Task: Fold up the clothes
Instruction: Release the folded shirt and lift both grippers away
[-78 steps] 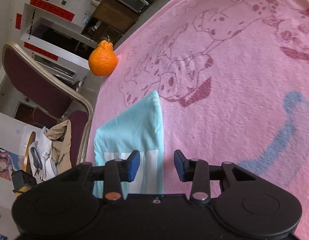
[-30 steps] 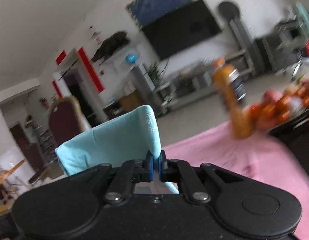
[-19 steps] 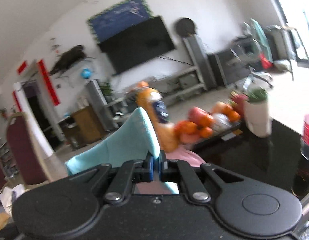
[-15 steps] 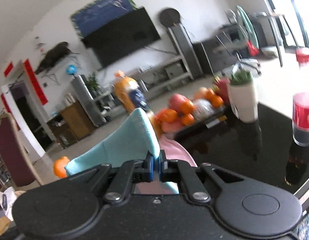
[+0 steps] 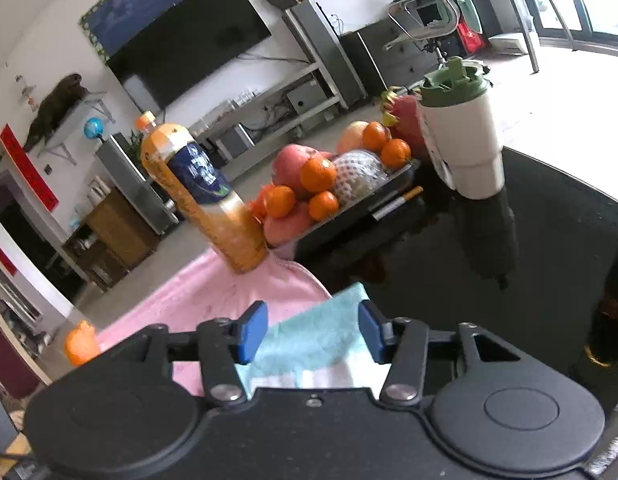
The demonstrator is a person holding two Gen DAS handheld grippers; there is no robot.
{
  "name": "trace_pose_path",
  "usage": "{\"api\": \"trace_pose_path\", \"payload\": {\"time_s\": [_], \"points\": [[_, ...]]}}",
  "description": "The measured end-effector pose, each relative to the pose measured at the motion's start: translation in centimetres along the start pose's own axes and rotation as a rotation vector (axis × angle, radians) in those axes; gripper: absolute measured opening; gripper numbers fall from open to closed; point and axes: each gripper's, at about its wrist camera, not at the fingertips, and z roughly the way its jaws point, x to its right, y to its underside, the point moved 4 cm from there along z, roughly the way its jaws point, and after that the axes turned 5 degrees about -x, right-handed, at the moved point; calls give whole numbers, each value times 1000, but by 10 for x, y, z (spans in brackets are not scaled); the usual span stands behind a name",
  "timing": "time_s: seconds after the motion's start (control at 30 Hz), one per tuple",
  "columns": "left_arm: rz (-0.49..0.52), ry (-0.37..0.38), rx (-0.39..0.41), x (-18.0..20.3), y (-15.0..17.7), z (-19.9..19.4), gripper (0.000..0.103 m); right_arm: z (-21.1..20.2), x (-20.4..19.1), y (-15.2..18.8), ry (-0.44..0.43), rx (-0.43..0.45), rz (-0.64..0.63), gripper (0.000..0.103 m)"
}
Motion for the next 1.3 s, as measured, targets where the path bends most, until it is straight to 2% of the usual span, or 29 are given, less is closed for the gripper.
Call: {"api": "trace_pose_path", "payload": {"time_s": [0.07,0.2,0.23,0.3,0.33,0.4,0.43,0.5,0.57,0.63,0.7,0.77,0.8,0.83,0.87,0.9,0.93,1.0,1.13,1.2,1.3], "points": [[-13,31,-46,-5,12,-4,30,-5,5,8,8,-36,23,52],[55,148,-117,21,34,-16,26,-10,16,31,-17,-148,141,49],[92,179,-134,32,40,-17,26,-8,18,40,-30,-186,166,37],[147,237,-175,50,50,-15,28,1,22,57,-39,-266,203,18],[159,253,-195,54,58,-13,28,8,24,66,-34,-308,216,18],[178,250,-285,57,75,-2,28,17,35,78,38,-348,236,18],[188,220,-327,54,83,1,29,20,42,83,85,-362,245,15],[231,168,-320,49,87,-7,30,15,51,90,113,-360,267,6],[243,136,-337,43,87,-19,30,-5,53,96,129,-328,309,6],[238,67,-361,36,84,-32,30,-28,47,104,136,-277,340,21],[249,33,-348,33,76,-48,37,-50,34,109,99,-226,352,26],[259,11,-329,31,68,-68,43,-67,12,105,72,-204,302,29],[249,19,-319,28,62,-78,46,-76,0,100,77,-189,270,36],[235,32,-308,26,57,-88,49,-85,-12,95,81,-173,238,50],[221,46,-298,23,53,-98,51,-94,-24,90,86,-157,206,57],[210,59,-290,21,50,-107,55,-101,-35,87,95,-152,176,69],[199,71,-282,18,47,-116,60,-108,-42,86,112,-151,158,76],[201,86,-279,16,45,-125,67,-118,-54,84,144,-150,130,83],[206,105,-287,14,48,-139,73,-133,-65,91,194,-164,106,98],[210,116,-292,14,49,-145,74,-138,-69,93,212,-179,93,99],[216,125,-290,14,50,-154,82,-144,-77,97,233,-196,69,101]]}}
